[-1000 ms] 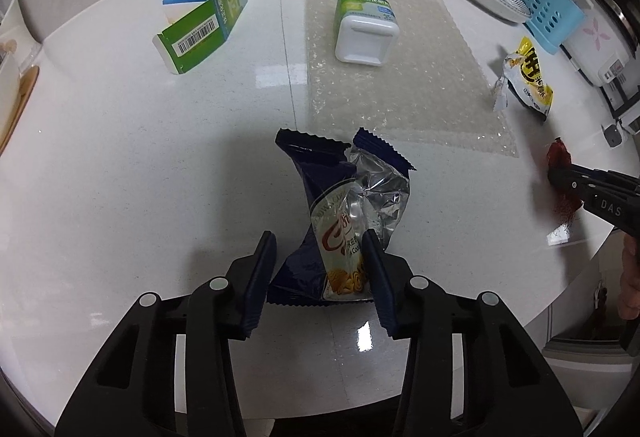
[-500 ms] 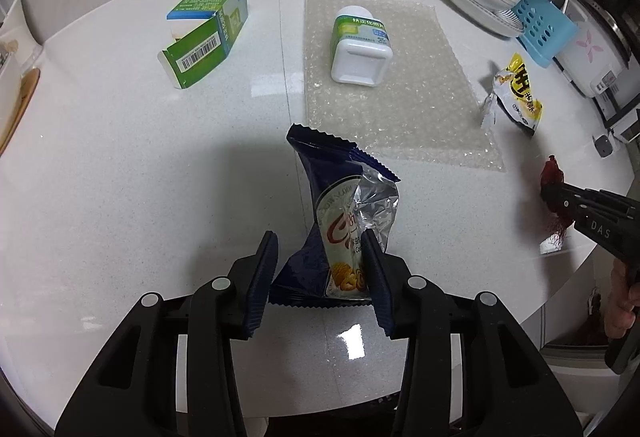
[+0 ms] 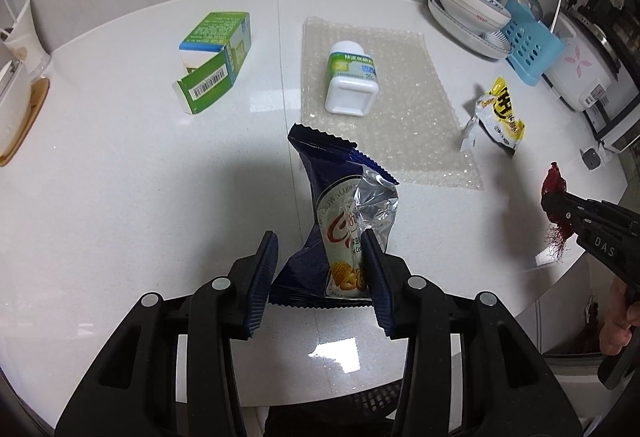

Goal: Collect trash
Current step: 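Carry the cookie bag and red net down toward the wastebasket with both tools, then open the right tool over the wastebasket while the left tool releases the cookie bag, then raise both tools back up over the counter, then grasp the green medicine box with the left tool while the right tool grasps the white pill bottle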

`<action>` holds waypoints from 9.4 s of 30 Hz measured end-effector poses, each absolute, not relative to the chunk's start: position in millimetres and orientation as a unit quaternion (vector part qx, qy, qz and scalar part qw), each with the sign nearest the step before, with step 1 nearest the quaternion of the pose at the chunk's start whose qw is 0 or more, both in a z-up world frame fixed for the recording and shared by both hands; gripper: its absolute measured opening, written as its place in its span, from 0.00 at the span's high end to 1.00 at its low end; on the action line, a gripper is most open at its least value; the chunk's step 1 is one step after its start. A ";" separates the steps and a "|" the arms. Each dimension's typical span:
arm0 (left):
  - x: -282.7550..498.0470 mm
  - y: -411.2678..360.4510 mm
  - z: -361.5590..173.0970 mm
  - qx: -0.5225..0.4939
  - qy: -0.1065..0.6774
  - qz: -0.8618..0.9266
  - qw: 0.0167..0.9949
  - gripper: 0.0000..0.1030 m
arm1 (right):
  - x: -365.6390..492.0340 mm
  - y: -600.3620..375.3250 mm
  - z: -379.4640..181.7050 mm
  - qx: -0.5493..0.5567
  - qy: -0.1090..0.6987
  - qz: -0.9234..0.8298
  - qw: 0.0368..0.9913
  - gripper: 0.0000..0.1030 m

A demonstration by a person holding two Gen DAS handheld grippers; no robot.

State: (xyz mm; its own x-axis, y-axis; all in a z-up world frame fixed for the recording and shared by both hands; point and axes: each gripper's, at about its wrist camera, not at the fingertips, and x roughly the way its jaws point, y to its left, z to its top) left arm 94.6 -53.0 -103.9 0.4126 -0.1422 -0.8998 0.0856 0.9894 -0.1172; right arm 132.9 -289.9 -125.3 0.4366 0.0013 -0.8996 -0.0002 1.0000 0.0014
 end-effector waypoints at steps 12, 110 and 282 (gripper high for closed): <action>75.5 -54.6 -75.5 -0.039 0.516 -0.070 0.853 0.59 | 110.5 -268.3 -93.7 -0.011 0.493 0.026 0.869 0.83; -125.3 -44.7 -248.7 -0.101 0.617 -0.022 0.780 0.59 | -45.0 -194.1 -323.2 -0.004 0.621 0.164 0.766 0.63; 278.1 34.6 -122.5 -0.027 0.544 -0.008 0.838 0.56 | 310.0 -139.1 -139.3 0.057 0.607 -0.023 0.792 0.61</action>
